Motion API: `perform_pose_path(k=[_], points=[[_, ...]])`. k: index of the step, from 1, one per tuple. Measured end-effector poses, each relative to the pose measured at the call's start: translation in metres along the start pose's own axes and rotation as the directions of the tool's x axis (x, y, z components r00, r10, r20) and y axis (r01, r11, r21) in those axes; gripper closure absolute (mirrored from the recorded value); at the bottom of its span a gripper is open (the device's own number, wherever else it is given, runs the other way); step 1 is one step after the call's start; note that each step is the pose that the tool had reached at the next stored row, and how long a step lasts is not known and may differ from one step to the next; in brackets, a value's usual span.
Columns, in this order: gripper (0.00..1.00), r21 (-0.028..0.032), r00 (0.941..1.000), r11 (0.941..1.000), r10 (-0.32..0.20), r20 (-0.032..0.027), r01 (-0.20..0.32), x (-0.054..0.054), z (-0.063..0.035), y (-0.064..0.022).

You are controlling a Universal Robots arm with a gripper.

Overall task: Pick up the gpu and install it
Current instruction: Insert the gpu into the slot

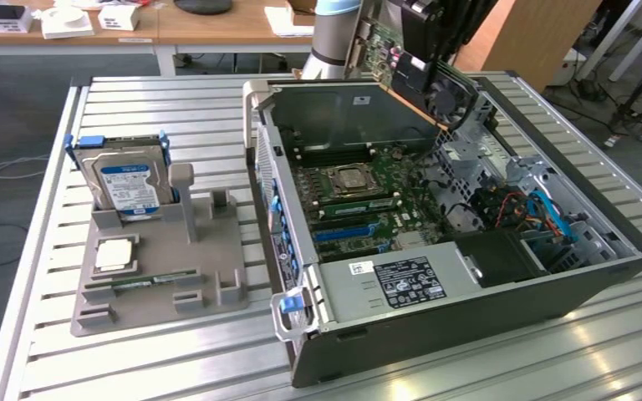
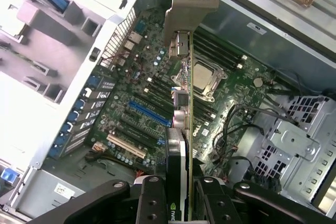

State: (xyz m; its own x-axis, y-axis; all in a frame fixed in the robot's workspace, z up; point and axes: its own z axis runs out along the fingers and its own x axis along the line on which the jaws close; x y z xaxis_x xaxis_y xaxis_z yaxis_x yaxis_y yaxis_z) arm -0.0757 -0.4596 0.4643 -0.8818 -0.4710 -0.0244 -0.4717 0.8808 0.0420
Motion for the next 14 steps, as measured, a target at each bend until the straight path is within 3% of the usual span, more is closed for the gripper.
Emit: perform_pose_path(k=[14], points=[[0.72,-0.0023,0.9960,0.9960,-0.089,-0.0037,0.089,0.0001,0.0000,0.0000]])
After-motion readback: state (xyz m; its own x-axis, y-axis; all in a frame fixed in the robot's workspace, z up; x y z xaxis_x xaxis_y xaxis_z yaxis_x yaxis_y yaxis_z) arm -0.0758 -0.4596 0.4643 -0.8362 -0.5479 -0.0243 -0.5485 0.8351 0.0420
